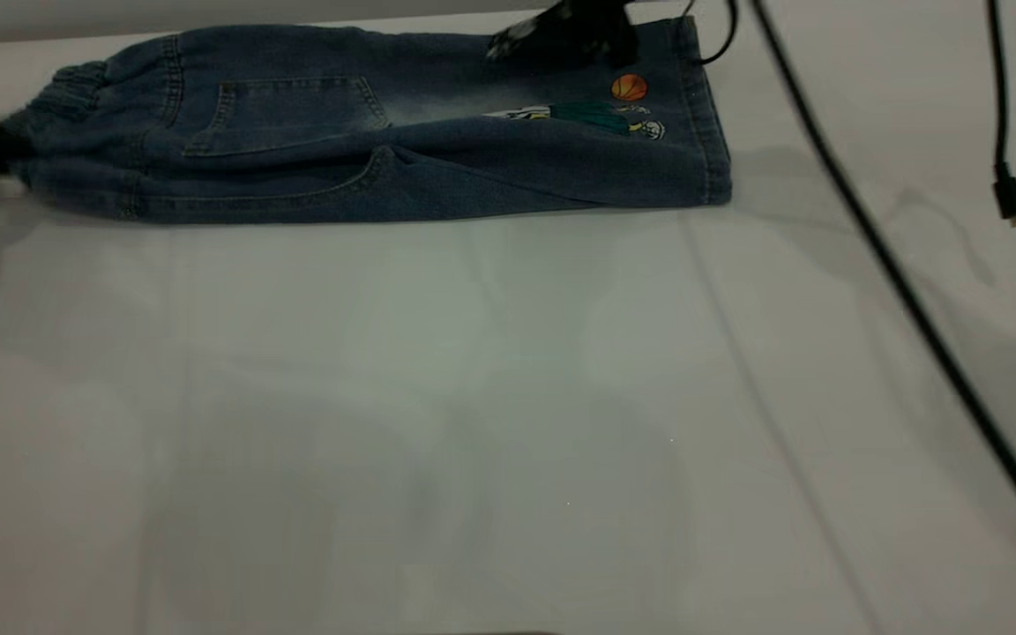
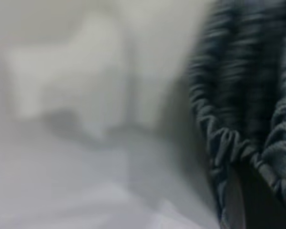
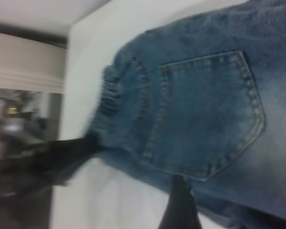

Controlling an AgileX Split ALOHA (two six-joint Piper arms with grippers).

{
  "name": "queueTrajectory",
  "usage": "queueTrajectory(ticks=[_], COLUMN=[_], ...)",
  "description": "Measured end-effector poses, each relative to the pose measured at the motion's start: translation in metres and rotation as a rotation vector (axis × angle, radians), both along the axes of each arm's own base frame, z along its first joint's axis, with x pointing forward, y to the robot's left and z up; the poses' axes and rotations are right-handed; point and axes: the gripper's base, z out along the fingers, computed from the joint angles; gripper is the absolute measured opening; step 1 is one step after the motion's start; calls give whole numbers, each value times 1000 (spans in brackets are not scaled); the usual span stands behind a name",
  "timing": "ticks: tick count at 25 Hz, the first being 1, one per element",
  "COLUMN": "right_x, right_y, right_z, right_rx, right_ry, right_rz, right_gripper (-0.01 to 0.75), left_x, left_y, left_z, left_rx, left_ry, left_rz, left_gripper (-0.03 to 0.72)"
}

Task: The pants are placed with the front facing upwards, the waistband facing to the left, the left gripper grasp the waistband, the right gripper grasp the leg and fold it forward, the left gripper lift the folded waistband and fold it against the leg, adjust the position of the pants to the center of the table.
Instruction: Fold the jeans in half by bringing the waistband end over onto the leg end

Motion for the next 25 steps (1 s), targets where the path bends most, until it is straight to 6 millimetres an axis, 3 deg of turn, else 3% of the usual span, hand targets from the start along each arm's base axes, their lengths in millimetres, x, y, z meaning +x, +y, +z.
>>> queueTrajectory(ticks=[7,13,19,25], right_x=[-6,-10,-28,-38], right_y=[26,57,96,104], right_z=[-11,-29,-50,-51], right_rx=[-136,-149,-137,-118], right_ry=[-49,-65,-43,-32], right_rz=[-28,16,99,188], right_gripper=[466,466,466,466], left_x=[2,-2,-11,-21], left_y=[-28,-69,-101,-120], left_z=[75,127,168,190], left_rx=[80,113,154,176], left_ry=[-138,-244,-337,-393], left_rz=[-164,-298,-394,-475], left_gripper=[63,63,63,63])
